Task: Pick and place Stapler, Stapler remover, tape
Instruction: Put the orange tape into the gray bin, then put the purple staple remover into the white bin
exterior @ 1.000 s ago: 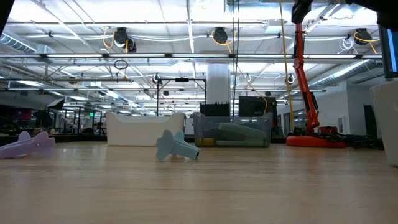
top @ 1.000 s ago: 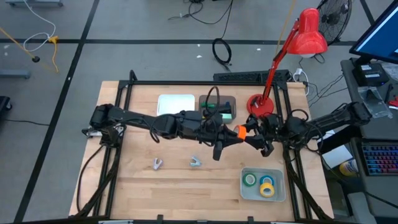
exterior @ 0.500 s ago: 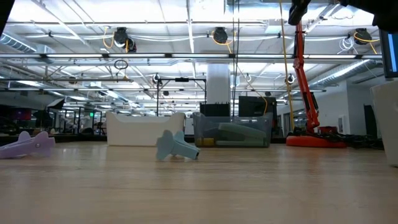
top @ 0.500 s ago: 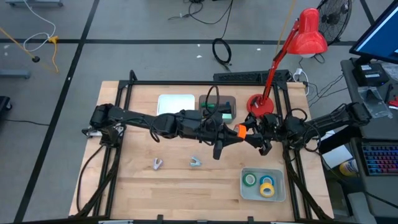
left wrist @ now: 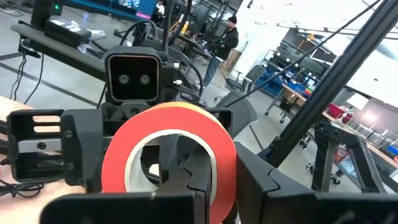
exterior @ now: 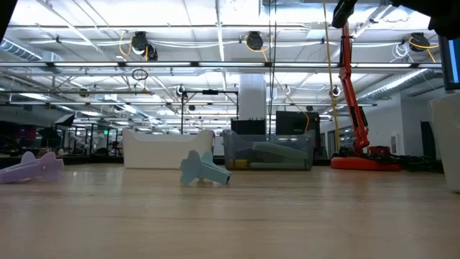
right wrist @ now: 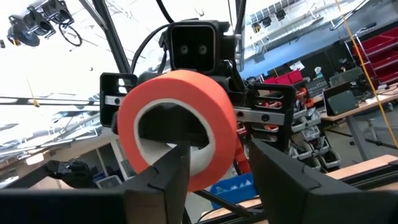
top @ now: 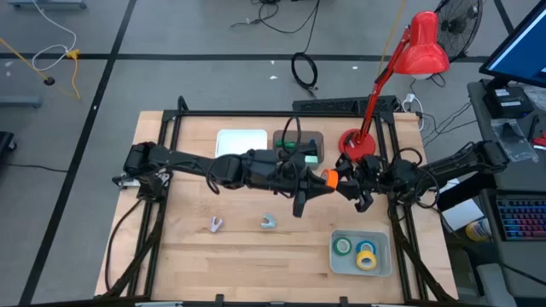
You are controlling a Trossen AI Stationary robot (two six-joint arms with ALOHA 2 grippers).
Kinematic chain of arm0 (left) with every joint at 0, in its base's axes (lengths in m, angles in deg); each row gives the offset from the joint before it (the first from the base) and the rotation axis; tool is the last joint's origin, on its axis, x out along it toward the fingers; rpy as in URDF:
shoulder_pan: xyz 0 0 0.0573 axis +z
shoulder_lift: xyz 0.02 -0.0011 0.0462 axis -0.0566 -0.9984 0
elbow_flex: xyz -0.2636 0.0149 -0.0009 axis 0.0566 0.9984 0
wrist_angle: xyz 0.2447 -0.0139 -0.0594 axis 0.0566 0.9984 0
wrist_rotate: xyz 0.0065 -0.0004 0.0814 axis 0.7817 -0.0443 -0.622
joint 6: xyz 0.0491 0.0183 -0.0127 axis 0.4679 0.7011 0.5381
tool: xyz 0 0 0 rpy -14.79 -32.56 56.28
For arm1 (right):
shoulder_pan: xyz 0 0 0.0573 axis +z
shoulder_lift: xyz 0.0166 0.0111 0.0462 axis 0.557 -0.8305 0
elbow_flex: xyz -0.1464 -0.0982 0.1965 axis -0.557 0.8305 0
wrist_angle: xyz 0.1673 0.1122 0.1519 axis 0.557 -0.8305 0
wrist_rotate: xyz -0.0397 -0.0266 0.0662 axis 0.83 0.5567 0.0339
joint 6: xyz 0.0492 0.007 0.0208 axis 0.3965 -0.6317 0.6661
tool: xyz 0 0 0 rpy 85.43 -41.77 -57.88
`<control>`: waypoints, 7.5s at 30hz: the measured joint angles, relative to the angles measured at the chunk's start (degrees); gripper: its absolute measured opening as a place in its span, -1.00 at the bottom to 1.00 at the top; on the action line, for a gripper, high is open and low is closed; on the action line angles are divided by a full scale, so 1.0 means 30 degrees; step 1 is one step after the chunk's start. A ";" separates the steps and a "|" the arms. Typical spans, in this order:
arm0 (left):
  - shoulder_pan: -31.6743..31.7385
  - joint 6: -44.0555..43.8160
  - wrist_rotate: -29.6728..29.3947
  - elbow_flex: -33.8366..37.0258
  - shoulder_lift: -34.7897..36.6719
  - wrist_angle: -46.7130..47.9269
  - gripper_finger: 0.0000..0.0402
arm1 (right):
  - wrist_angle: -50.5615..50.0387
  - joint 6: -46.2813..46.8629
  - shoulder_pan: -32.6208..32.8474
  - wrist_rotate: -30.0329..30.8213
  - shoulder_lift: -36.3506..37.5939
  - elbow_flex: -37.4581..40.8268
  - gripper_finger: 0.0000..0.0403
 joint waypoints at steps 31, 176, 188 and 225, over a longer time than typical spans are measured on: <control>0.0028 0.0313 0.0066 0.0007 -0.0036 0.0120 -0.48 | 0.0861 -0.0296 -0.0022 -0.0430 -0.0699 0.0000 -0.85; -0.7079 -0.4175 -0.7418 1.7034 1.2364 0.6395 -0.10 | -1.7526 0.7679 0.8172 0.5549 -0.3593 -0.8007 -0.60; -0.7116 -2.0819 -0.6514 1.7034 1.2364 1.7632 -0.10 | -1.7832 0.4090 0.6288 0.4803 -0.3446 -0.8007 -0.61; -0.7706 -2.8197 -0.4381 1.7034 1.1183 1.8790 -0.10 | -2.5215 -0.1085 0.1727 0.0878 0.7783 -0.1873 -0.64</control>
